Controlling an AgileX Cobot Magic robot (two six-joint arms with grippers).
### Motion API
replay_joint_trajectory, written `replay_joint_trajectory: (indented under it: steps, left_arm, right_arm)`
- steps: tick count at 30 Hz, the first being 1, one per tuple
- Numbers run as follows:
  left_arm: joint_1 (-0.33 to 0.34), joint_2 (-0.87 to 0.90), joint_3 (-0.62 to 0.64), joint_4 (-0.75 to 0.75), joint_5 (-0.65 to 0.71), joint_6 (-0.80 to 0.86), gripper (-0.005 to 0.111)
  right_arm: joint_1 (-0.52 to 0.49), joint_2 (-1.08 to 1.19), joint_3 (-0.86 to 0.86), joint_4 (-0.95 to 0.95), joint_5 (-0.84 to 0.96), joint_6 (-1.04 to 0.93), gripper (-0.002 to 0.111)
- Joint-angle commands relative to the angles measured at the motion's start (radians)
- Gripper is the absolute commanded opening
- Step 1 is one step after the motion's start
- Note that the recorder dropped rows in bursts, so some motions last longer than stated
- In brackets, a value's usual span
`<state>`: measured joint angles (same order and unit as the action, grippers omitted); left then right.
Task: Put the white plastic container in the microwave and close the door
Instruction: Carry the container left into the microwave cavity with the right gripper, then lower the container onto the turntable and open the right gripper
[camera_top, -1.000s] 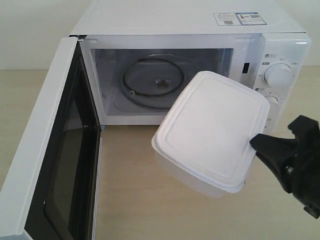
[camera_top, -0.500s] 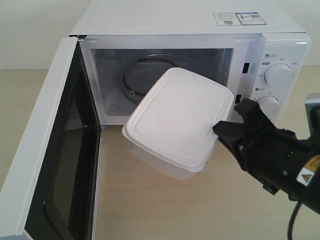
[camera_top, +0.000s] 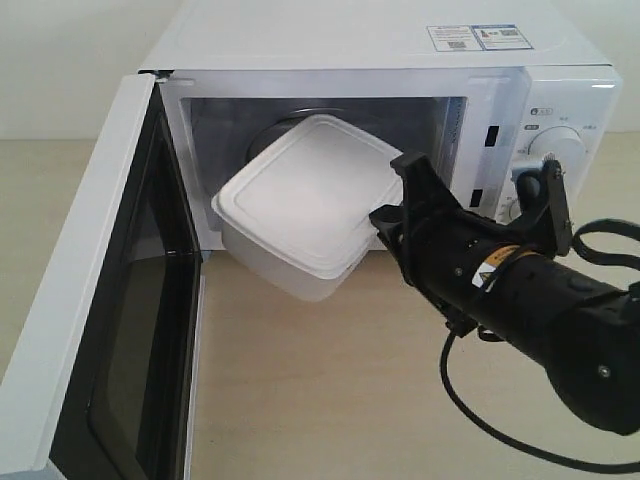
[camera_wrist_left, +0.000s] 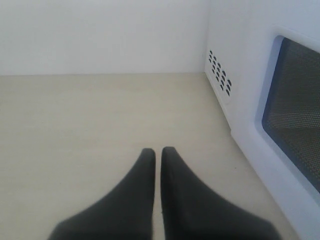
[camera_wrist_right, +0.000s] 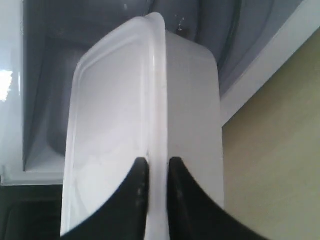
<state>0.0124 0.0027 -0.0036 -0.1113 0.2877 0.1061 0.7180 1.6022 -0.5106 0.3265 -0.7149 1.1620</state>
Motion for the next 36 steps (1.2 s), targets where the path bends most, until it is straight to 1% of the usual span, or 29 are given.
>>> replay_joint_trajectory:
  steps: [1, 7, 17, 29, 36]
  left_arm:
    - [0.004, -0.003, 0.004, -0.005, 0.003, 0.006, 0.004]
    - [0.004, -0.003, 0.004, -0.005, 0.003, 0.006, 0.004]
    - [0.004, -0.003, 0.004, -0.005, 0.003, 0.006, 0.004]
    - [0.004, -0.003, 0.004, -0.005, 0.003, 0.006, 0.004]
    - [0.004, -0.003, 0.004, -0.005, 0.003, 0.006, 0.004]
  right_arm:
    - [0.001, 0.05, -0.069, 0.082, -0.012, -0.079, 0.0]
    - [0.001, 0.126, -0.169, 0.179, -0.01, -0.118, 0.0]
    - [0.001, 0.186, -0.24, 0.29, -0.015, -0.21, 0.0]
    - [0.001, 0.234, -0.312, 0.303, -0.016, -0.215, 0.0]
    - [0.001, 0.263, -0.319, 0.325, -0.015, -0.224, 0.0]
